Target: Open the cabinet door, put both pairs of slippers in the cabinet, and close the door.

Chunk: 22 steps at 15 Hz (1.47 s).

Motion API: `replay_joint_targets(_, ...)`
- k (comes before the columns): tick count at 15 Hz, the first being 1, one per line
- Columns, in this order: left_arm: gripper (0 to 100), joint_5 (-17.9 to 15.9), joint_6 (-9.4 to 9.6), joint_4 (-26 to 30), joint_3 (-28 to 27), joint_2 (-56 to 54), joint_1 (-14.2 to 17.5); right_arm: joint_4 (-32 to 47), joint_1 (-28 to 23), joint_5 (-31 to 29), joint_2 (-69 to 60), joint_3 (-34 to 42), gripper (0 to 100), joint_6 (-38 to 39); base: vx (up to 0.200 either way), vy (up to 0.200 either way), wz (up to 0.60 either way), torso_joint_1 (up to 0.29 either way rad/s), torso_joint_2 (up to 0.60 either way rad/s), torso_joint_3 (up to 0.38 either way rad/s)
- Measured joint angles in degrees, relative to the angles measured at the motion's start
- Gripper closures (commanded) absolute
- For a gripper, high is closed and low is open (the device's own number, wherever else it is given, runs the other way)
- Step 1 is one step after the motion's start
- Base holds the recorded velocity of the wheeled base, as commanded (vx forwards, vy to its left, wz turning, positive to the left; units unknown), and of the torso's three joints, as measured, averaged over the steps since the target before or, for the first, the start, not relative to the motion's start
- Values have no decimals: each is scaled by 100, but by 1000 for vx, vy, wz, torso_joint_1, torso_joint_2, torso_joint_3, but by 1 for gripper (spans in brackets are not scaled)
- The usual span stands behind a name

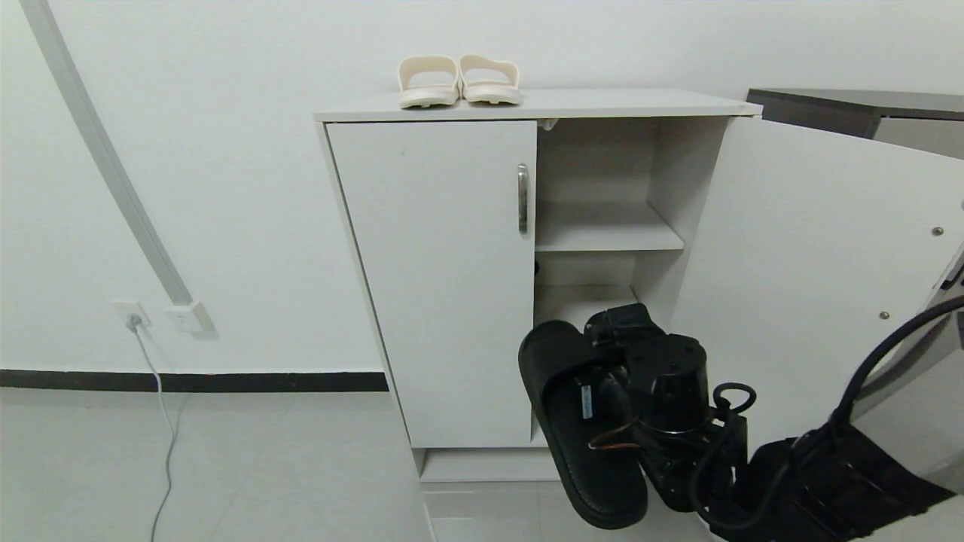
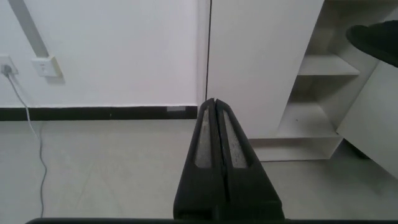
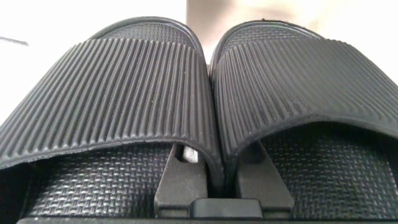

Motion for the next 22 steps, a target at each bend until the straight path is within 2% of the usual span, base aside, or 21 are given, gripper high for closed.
replay_joint_targets(1, 100, 10, -1, -2, 0, 0, 0, 38, 0, -200, 145, -210, 100, 82, 0, -200, 0, 7, 7, 7)
replay_joint_targets(5, 100, 12, -6, -10, 0, 0, -7, 163, -40, -299, 410, -456, 100, 235, 0, -200, 0, 4, 1, -5)
replay_joint_targets(22, 100, -1, 2, -5, 0, 0, -2, 22, -595, -372, 1320, -835, 100, 389, 0, 0, 0, 0, 0, 0)
